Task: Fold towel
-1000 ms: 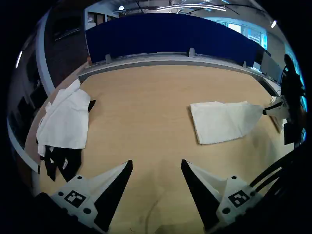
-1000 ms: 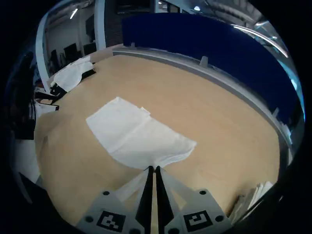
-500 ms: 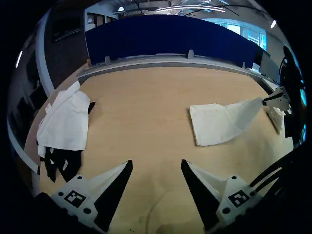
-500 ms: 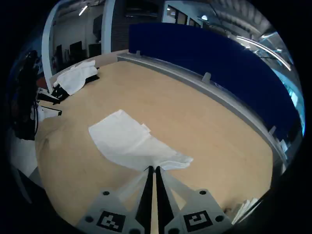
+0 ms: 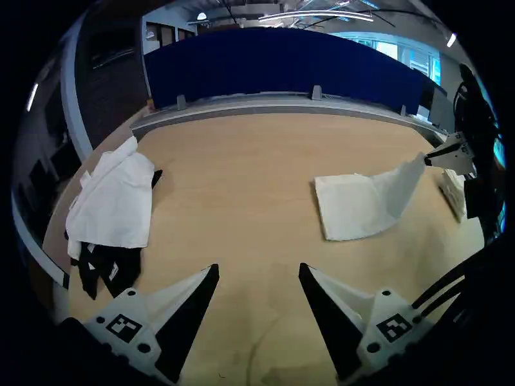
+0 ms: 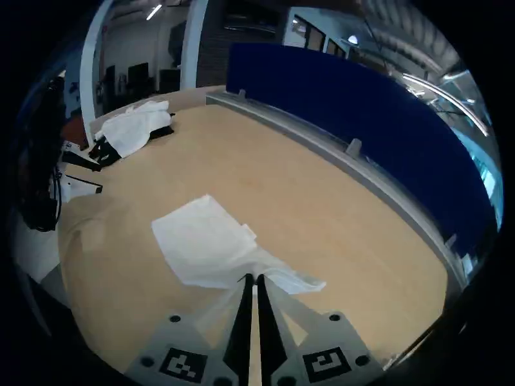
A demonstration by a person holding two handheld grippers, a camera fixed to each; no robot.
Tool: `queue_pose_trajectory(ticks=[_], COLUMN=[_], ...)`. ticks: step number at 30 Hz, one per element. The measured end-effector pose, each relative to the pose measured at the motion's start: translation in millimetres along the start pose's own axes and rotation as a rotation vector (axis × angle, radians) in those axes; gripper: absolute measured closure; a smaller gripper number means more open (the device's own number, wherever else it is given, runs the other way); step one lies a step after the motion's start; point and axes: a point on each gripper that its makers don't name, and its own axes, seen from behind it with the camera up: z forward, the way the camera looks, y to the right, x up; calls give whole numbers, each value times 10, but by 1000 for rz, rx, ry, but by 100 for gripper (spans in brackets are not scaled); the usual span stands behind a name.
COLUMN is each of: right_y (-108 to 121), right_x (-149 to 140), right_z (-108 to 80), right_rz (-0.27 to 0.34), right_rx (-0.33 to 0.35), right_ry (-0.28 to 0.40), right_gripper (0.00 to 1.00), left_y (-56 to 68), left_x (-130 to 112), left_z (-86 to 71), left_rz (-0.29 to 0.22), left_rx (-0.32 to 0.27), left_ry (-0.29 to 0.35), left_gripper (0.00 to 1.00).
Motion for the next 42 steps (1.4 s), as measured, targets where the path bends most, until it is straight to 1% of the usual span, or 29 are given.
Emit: queue_pose_trajectory(ticks=[5,9,15,20,28,33,36,42], right_y=[-133,-294,-606,-894,-1312,-1512,-1578,-1605], right_x=[205,356,515,573,472,346,247,205], right_z=[120,249,476,686,1049,1226,1296,1318], right_rz=[-45,-71,-104,-108,-97,-81,-76,-73], right_rx=[27,61,116,167,237,272,282,286], right_ry=[11,19,19,11,-26,-54,-77,-82], right_gripper=[95,95,95,95,95,95,95,95], left_y=[-38,-67,-142,-199,-234,-244,-252,-262], left_x=[42,67,40,0,-35,-81,-107,-120], left_z=[-83,-158,-238,-288,-339,-335,-323,-299], left_rz=[-9,-21,-40,-55,-72,-84,-91,-93], left_rx=[14,22,39,50,59,61,60,57], left_ry=[5,11,13,13,14,9,7,5], left_gripper=[8,8,8,8,8,8,8,8])
